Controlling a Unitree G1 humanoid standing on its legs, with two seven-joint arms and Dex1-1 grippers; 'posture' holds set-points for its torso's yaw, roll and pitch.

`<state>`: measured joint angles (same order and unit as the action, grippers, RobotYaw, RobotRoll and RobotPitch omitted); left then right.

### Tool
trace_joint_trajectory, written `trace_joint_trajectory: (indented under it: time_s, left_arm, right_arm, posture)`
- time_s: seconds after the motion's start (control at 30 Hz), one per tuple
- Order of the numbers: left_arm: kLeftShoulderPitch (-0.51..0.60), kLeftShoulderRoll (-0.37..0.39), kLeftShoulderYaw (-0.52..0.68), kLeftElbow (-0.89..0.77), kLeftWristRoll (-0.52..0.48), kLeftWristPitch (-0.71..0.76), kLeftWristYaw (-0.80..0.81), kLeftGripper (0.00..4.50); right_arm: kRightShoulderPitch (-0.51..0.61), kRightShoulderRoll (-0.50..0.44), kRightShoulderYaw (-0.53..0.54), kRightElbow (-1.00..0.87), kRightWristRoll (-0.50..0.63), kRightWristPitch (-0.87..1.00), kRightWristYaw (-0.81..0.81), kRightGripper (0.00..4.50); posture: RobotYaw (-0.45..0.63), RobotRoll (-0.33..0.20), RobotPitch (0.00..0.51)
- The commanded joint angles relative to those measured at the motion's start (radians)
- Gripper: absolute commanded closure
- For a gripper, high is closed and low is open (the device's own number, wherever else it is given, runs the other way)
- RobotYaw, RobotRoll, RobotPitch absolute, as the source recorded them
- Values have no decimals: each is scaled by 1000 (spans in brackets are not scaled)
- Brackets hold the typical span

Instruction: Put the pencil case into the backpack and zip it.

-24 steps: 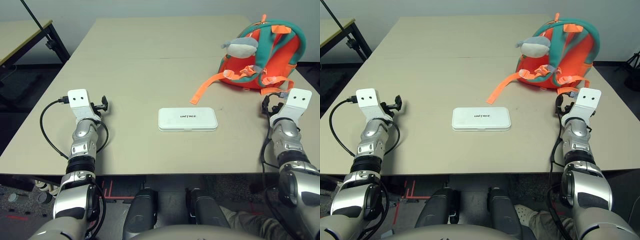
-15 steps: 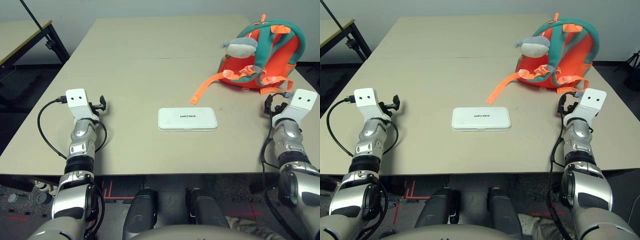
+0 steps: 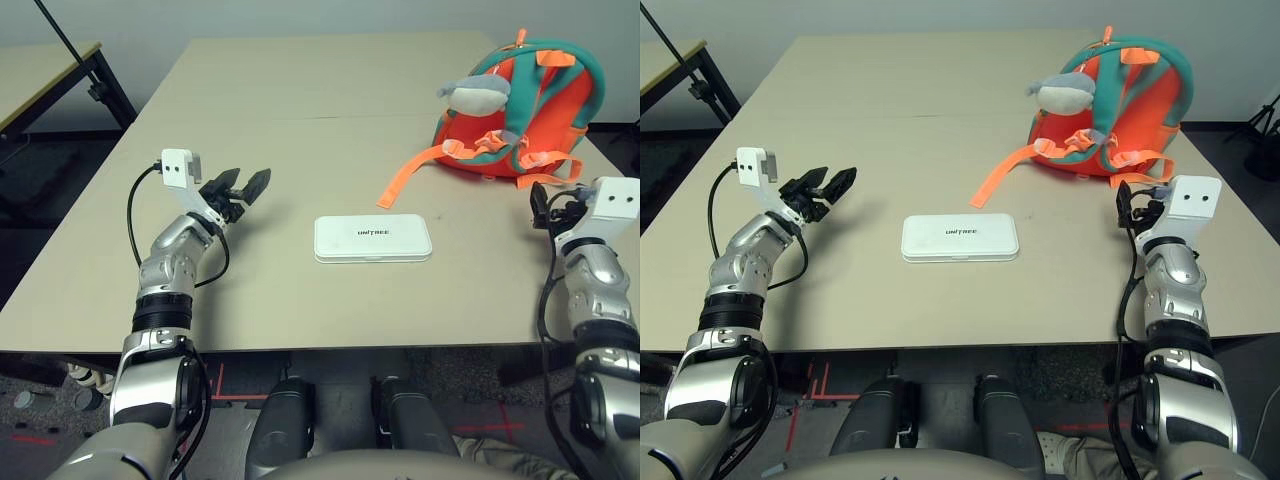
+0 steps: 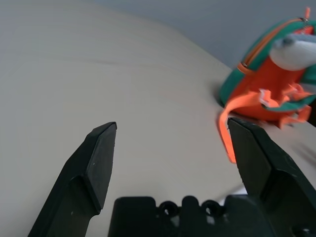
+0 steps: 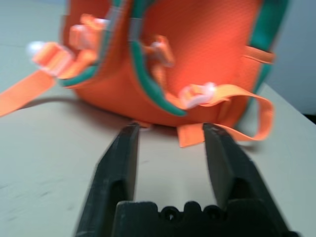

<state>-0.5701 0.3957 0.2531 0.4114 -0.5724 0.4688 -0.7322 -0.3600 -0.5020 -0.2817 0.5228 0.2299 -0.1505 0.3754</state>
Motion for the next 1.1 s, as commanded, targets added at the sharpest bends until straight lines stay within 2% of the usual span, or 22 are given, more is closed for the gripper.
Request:
trace_joint_trajectory:
  time_s: [0.03,0.13,0.23,0.37,0.47,0.6,0.83,1.1]
  left_arm:
    - [13,45,-58,-42,-19,144,-82,0]
    - [7,80,-90,-52,-54,257,-174,0]
    - [10,116,-139,-68,-70,352,-273,0]
    - [-5,137,-169,-56,-71,430,-322,0]
    - [-54,158,-182,25,-56,495,-341,0]
    - [-97,186,-234,112,-2,506,-375,0]
    - [-194,147,-206,279,-14,561,-397,0]
    - [-267,121,-294,420,66,578,-466,0]
  right_arm:
    - [33,-22,57,-157,3,108,76,3389]
    - [51,-48,112,-239,-15,174,148,4493]
    - [59,-74,157,-303,-21,230,212,4493]
    - [57,-89,186,-345,-33,270,246,4493]
    - [46,-96,218,-357,-57,274,277,4493]
    - [33,-81,232,-370,-63,276,286,4493]
    - [34,-88,269,-365,-83,279,326,4493]
    - [25,-104,312,-383,-119,299,374,4493]
  posture:
    - [59,0,74]
    - [65,0,74]
    - [62,0,78]
    - [63,0,76]
    - [59,0,71]
    - [58,0,71]
    - [59,0,73]
    - [41,0,82]
